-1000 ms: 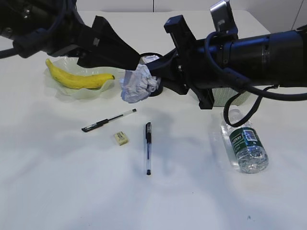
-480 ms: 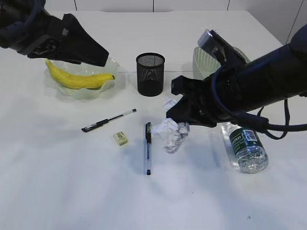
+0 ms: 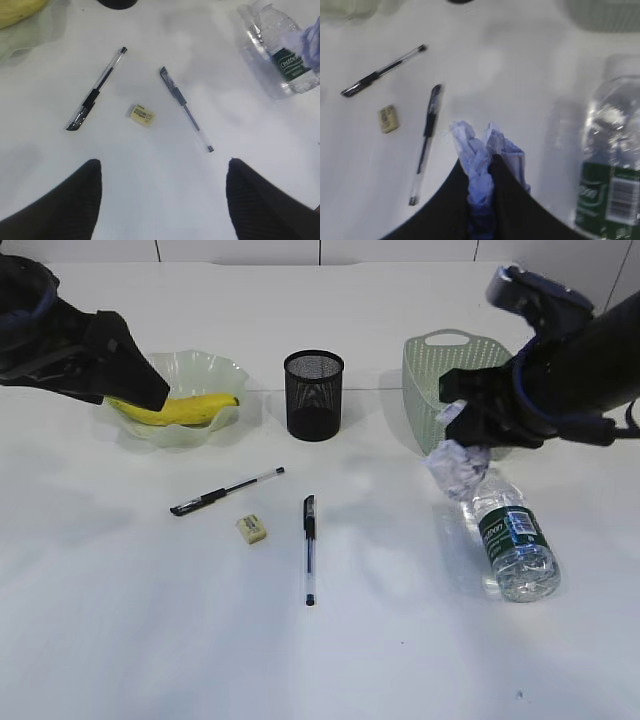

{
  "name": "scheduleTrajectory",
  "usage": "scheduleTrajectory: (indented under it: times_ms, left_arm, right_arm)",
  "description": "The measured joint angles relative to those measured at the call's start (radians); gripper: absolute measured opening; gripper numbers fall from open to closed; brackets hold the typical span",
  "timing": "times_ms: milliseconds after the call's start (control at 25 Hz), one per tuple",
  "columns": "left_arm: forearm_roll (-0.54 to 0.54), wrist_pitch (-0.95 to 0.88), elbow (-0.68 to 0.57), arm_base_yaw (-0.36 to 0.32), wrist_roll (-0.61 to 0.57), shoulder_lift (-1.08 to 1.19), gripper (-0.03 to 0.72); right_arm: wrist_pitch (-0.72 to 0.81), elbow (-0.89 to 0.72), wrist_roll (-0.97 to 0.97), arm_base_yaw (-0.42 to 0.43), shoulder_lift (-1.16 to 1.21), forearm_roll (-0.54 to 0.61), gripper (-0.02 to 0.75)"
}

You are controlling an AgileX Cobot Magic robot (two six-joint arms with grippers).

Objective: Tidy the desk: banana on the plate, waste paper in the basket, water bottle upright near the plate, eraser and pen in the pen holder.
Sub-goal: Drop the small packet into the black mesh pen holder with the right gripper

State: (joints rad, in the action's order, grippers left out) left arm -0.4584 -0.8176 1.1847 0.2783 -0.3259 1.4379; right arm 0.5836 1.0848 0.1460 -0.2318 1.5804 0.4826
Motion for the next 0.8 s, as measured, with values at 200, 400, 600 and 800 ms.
scheduleTrajectory:
  times_ms: [200,400,600,800]
  left_arm:
    - [0.01,-0.002,0.0,0.0,0.012,0.0,0.542]
    - [0.01,-0.005,0.0,0.0,0.015,0.025,0.533]
    - [0.01,-0.009,0.0,0.0,0.016,0.037,0.532]
    - [0.01,-0.014,0.0,0.0,0.016,0.041,0.531]
  right_arm:
    - [0.002,0.094,-0.156,0.045,0.0,-0.27,0.048]
    - [0.045,0.212,-0.282,0.047,0.06,-0.51,0.048]
    - [0.058,0.354,-0.301,0.047,0.174,-0.56,0.048]
    - [0.058,0.499,-0.334,0.047,0.307,-0.591,0.047]
